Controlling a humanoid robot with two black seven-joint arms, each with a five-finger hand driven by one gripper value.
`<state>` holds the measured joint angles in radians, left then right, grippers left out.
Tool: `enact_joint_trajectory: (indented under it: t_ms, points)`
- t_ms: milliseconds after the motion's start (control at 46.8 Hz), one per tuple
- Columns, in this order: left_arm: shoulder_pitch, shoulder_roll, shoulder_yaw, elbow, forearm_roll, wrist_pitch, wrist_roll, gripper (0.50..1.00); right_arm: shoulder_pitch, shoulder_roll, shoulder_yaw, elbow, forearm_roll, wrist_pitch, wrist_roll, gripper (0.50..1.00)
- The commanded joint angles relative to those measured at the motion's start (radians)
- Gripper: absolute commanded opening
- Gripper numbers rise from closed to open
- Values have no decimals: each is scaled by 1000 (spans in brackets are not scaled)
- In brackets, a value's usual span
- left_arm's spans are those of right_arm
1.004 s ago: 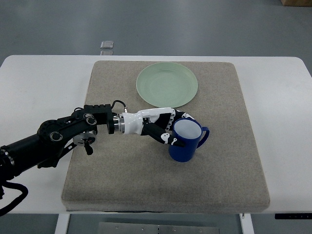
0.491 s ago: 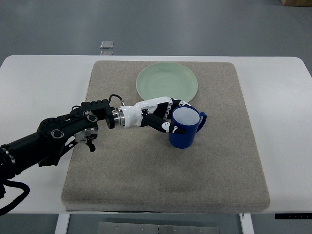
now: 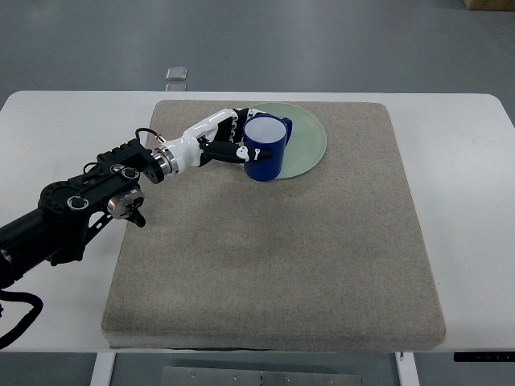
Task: Place cup left of plate with left hand
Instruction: 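Lift the blue mug and carry it past the plate toward the left arm, then lower the blue mug onto the pad beside the plate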
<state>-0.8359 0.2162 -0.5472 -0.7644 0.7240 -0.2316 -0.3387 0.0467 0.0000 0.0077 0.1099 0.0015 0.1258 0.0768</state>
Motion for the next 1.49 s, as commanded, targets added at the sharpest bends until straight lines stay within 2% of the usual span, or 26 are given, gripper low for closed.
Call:
enact_joint_trajectory:
  t_ms: [0,214,470,662,940,1068,1345,1367,1431,1473]
  points:
    - [4,8,-28,10,-1,32,-6,500,1,0,0,-1,0,0,0,934]
    - [18,68,-79,39,-23,64,-34,500,-1,0,0,1,0,0,0,934]
    - [66,115,-66,89,-21,63,-152,500,-1,0,0,1,0,0,0,934]
    - [81,120,-62,97,-20,61,-181,500,1,0,0,-1,0,0,0,934]
    - [139,121,-62,97,-20,63,-189,500,-1,0,0,1,0,0,0,934]
    - [156,123,-62,105,-20,63,-217,500,-1,0,0,1,0,0,0,934]
    - [155,120,-63,112,-23,81,-217,500,-1,0,0,1,0,0,0,934]
    - [155,120,-65,112,-23,86,-217,522,1,0,0,-1,0,0,0,934]
    - [155,121,-65,111,-23,104,-217,636,-1,0,0,1,0,0,0,934]
    - [156,121,-68,111,-23,109,-217,683,-1,0,0,1,0,0,0,934]
